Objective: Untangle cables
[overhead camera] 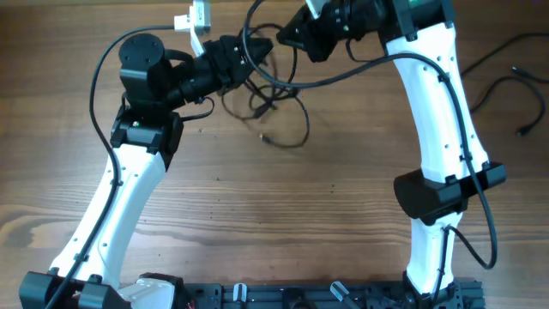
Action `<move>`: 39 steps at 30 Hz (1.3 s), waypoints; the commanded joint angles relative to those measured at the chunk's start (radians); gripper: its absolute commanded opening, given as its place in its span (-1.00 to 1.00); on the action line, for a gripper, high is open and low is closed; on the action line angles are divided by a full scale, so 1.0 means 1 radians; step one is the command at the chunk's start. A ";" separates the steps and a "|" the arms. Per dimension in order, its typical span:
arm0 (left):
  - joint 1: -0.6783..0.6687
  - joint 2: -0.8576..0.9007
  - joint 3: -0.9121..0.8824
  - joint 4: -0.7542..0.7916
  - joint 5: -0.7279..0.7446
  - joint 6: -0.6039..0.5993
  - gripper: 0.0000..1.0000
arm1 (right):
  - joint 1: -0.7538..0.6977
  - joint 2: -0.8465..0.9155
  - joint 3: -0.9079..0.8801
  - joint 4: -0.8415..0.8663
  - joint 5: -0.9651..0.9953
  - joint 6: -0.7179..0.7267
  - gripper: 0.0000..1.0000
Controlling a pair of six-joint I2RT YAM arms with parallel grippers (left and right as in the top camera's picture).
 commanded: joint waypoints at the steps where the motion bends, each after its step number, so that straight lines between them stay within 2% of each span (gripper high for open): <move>1: 0.002 -0.007 0.010 -0.036 -0.006 0.061 -0.03 | -0.014 -0.002 0.002 0.026 0.077 0.172 -0.91; 5: 0.002 -0.007 0.010 -0.092 -0.058 0.087 -0.01 | -0.013 -0.017 0.002 0.024 0.077 0.206 -0.91; 9: 0.002 -0.007 0.010 -0.169 -0.134 0.166 -0.01 | -0.016 -0.043 0.002 0.028 0.225 0.317 -0.91; 12: 0.002 -0.007 0.010 -0.255 -0.231 0.165 0.01 | -0.017 -0.096 0.002 0.034 0.306 0.384 -0.92; 19: 0.002 -0.007 0.010 -0.330 -0.391 0.165 0.04 | -0.017 -0.213 0.002 0.058 0.424 0.488 -0.91; 21: 0.002 -0.007 0.010 -0.354 -0.433 0.165 0.06 | -0.017 -0.243 0.002 0.102 0.407 0.438 -0.91; 24: 0.002 -0.007 0.010 -0.378 -0.494 0.165 0.07 | -0.014 -0.291 0.002 0.165 0.132 0.100 -0.91; 25: 0.002 -0.007 0.010 -0.375 -0.498 0.165 0.08 | -0.014 -0.302 0.002 0.174 0.063 0.055 -0.91; 27: 0.002 -0.007 0.010 -0.343 -0.486 0.176 0.07 | -0.014 -0.309 0.002 0.182 0.045 0.051 -0.91; 29: 0.002 -0.007 0.010 -0.228 -0.383 0.350 0.22 | -0.014 -0.309 0.002 0.156 0.045 0.053 -0.91; 32: 0.002 -0.006 0.010 -0.169 -0.286 0.465 0.45 | -0.014 -0.311 0.002 0.152 0.045 0.071 -0.91; 35: 0.002 -0.006 0.010 -0.184 -0.264 0.532 0.75 | -0.014 -0.311 0.002 0.150 0.045 0.079 -0.91; 39: 0.002 0.025 0.010 -0.228 -0.269 0.553 0.79 | -0.015 -0.311 0.002 0.162 0.055 0.140 -0.91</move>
